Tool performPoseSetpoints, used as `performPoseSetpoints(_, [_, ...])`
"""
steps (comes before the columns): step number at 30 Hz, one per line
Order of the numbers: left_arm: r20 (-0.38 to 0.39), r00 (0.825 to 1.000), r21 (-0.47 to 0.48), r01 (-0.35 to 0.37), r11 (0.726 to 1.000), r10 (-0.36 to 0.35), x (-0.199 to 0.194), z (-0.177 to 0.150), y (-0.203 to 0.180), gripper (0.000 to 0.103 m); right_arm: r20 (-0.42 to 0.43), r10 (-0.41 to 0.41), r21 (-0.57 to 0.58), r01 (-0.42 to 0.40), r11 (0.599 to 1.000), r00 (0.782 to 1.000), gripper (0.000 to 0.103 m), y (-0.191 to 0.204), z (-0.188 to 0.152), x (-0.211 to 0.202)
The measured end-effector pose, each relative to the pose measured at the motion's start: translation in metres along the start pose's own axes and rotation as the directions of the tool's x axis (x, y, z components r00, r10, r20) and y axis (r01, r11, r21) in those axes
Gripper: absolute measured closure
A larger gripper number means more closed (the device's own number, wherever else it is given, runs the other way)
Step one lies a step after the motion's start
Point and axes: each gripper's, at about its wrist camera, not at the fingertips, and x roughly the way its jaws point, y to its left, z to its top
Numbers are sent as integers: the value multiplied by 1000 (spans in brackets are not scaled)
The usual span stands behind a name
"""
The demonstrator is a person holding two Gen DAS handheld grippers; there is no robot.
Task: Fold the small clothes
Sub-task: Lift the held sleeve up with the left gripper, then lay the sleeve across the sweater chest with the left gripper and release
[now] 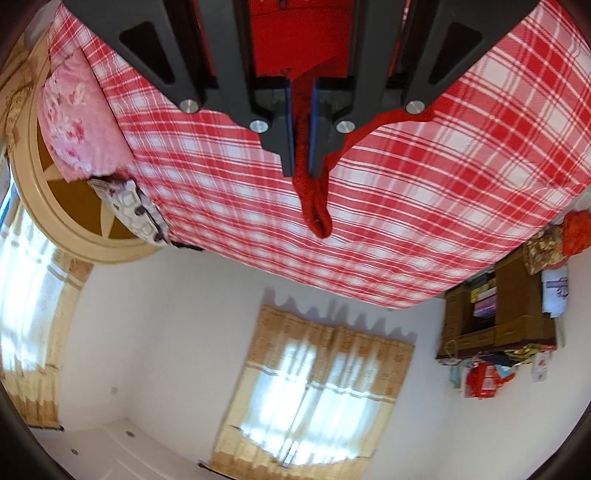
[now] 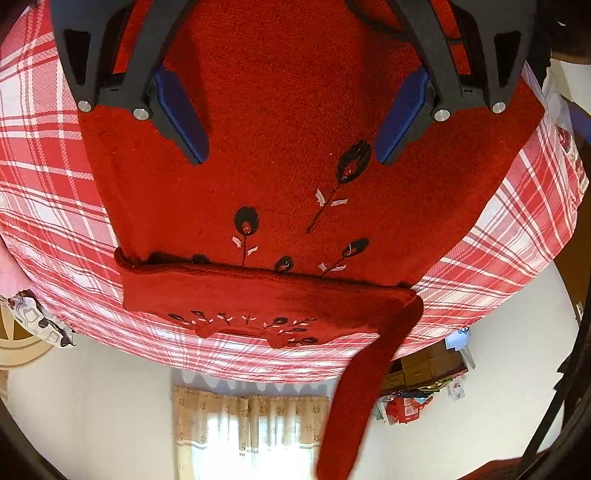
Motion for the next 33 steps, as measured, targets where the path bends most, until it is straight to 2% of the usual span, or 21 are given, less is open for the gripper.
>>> performPoseSetpoints(6, [-53,998,82,45,996,-41,33,-32,-49,96,-11,0,-3,0,1000,1000,11,2,-2,4])
performPoseSetpoints(9, [-66,997,160,40,986,-30,56,-60,-72,96,-24,1,-15,-1,1000,1000,11,4,-5,7])
performPoseSetpoints(13, [-142,990,237,42,971,-8,98,-107,-98,95,-37,7,-25,-8,1000,999,11,4,-7,11])
performPoseSetpoints(15, [-211,978,272,58,961,0,116,-127,-108,87,-37,12,-25,-13,1000,999,11,3,-8,11])
performPoseSetpoints(17, [-289,957,269,100,958,-19,126,-143,-113,87,-36,13,-27,-14,1000,999,11,4,-9,12])
performPoseSetpoints(18, [-312,949,266,123,956,-36,125,-147,-114,84,-34,12,-31,-13,999,999,11,6,-10,12])
performPoseSetpoints(19, [-308,950,275,140,951,-50,118,-149,-114,81,-33,10,-36,-12,999,999,11,6,-11,12])
performPoseSetpoints(20, [-293,955,289,141,947,-52,110,-150,-113,68,-32,9,-40,-10,999,999,11,7,-11,12])
performPoseSetpoints(21, [-264,963,307,131,943,-47,98,-149,-107,50,-31,8,-44,-9,999,999,11,8,-11,12])
performPoseSetpoints(23, [-198,979,330,103,938,-38,73,-147,-86,31,-30,8,-50,-10,999,1000,11,10,-11,12])
performPoseSetpoints(25, [-149,989,347,65,935,-13,56,-146,-60,31,-27,8,-51,-9,999,1000,11,10,-11,10])
performPoseSetpoints(28, [-124,990,347,-20,938,68,43,-153,-11,29,-11,10,-53,-10,999,1000,11,10,-7,1])
performPoseSetpoints(30, [-125,981,329,-99,939,147,38,-164,31,27,4,19,-41,-19,999,1000,11,6,-2,-7])
performPoseSetpoints(33, [-158,962,303,-167,938,223,39,-180,74,27,37,19,13,-20,1000,999,11,-6,6,-23])
